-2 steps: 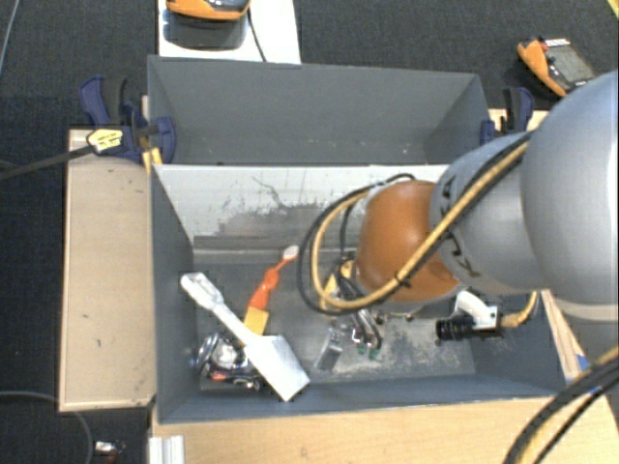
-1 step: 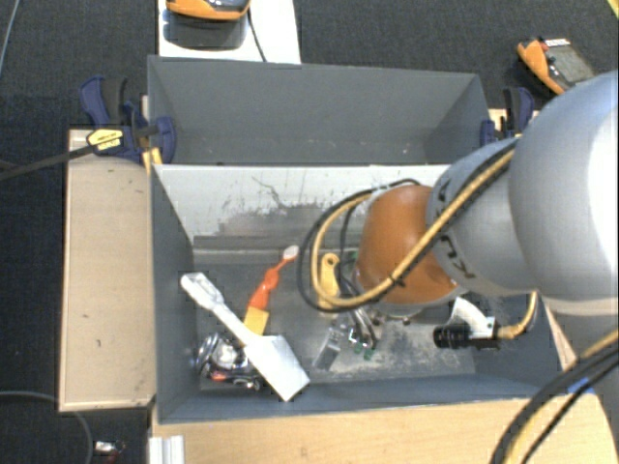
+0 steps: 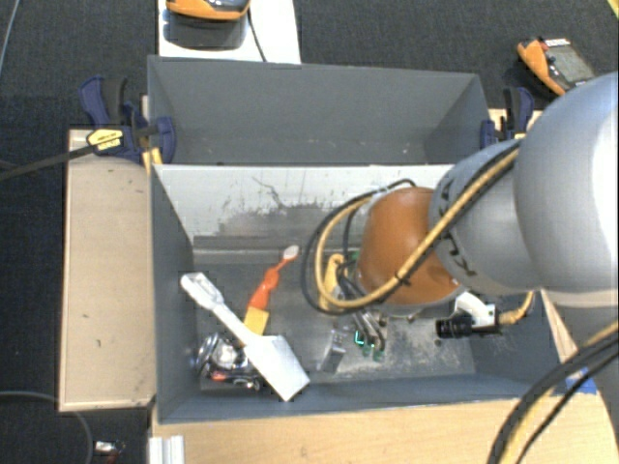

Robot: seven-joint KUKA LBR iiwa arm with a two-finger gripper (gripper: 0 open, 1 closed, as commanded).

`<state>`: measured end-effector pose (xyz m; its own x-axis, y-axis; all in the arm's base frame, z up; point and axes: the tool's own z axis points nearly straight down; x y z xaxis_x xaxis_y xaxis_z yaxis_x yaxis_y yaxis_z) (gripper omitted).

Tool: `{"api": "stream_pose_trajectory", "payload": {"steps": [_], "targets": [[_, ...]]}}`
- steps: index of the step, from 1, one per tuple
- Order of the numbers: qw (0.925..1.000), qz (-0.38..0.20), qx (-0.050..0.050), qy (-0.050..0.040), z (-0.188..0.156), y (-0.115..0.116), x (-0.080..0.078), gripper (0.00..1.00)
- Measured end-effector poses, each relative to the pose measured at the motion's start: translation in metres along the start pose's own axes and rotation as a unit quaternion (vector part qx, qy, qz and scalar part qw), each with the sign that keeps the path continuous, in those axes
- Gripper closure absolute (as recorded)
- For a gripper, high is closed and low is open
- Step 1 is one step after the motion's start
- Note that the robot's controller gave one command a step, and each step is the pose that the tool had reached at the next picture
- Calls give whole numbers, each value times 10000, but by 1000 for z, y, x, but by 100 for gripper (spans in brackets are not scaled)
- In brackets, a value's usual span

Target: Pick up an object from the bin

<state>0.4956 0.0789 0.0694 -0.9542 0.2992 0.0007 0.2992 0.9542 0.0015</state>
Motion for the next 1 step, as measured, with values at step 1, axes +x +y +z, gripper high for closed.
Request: {"api": "stream_pose_trajectory", "payload": {"steps": [1], "targets": [[9950, 1002, -4, 2, -1, 3, -19, 0]]}}
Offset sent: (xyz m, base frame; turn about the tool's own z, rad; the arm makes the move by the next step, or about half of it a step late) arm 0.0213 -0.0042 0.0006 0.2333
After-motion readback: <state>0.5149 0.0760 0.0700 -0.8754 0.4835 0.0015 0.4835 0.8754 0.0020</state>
